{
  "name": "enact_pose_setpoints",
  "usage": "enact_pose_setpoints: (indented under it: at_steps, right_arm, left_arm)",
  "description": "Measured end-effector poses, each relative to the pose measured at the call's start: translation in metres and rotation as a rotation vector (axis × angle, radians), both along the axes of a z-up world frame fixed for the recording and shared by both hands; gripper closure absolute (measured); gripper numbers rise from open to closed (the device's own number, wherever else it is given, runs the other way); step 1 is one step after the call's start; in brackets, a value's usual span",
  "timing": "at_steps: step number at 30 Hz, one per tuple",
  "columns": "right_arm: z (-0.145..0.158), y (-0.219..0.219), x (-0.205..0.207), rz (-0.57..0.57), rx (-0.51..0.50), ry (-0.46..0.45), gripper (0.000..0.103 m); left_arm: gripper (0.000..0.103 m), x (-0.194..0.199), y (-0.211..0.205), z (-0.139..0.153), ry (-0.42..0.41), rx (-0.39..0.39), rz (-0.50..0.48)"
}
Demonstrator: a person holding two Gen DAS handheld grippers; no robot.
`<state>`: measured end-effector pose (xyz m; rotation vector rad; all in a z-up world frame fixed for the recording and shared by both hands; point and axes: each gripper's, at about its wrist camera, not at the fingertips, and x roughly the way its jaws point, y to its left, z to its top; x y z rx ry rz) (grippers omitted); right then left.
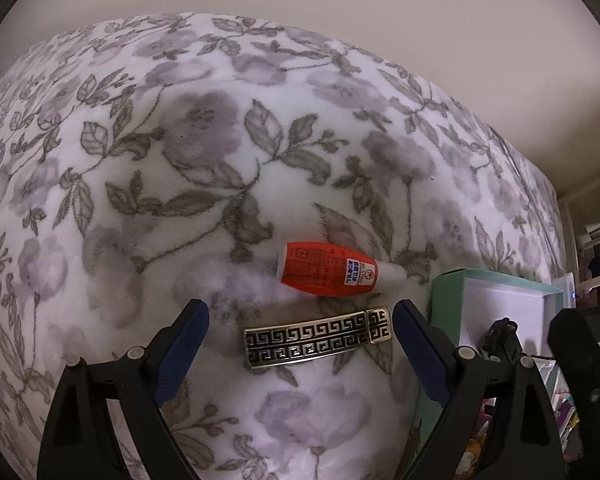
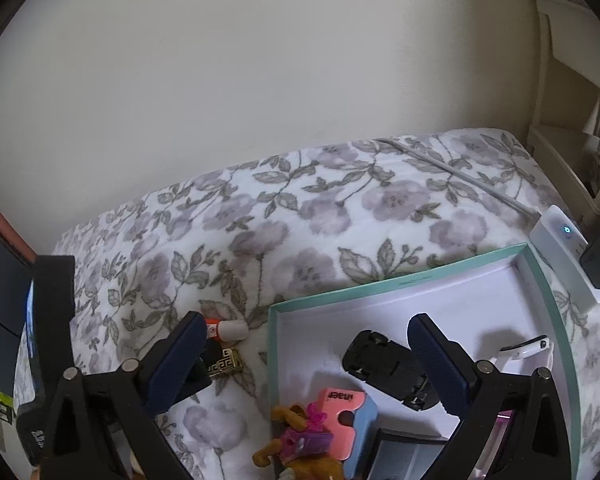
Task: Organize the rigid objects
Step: 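Grasp the gold Greek-key patterned bar with the left gripper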
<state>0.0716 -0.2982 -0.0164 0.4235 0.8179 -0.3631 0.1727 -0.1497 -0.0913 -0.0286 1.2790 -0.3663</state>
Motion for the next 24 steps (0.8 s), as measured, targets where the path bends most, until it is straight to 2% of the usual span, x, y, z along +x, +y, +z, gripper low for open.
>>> enact_pose_setpoints:
  at_steps: [10,13,14,21,24]
  right_arm:
    - [-0.003,-0.012,-0.006,-0.025,0.015,0.003,0.001]
    - [-0.004,-0.013,-0.006,-0.026,0.019,0.006,0.001]
    - [-0.004,-0.013,-0.006,-0.027,0.020,0.006,0.001]
    - [-0.005,-0.001,0.005,0.007,0.033,0.008,0.001]
    - [-0.007,0.009,0.015,0.032,0.037,0.021,0.001]
  left_arm:
    - [0.010,-0.010,-0.025,-0.010,-0.032,0.072,-0.033]
    - [0.014,-0.009,-0.028,-0.010,-0.042,0.080,-0.033]
    - [0.020,-0.009,-0.027,-0.009,-0.046,0.083,-0.029]
    - [0.020,0.001,-0.019,-0.010,-0.015,0.081,-0.012]
    - [0.020,0.007,0.002,-0.008,0.003,0.077,0.019]
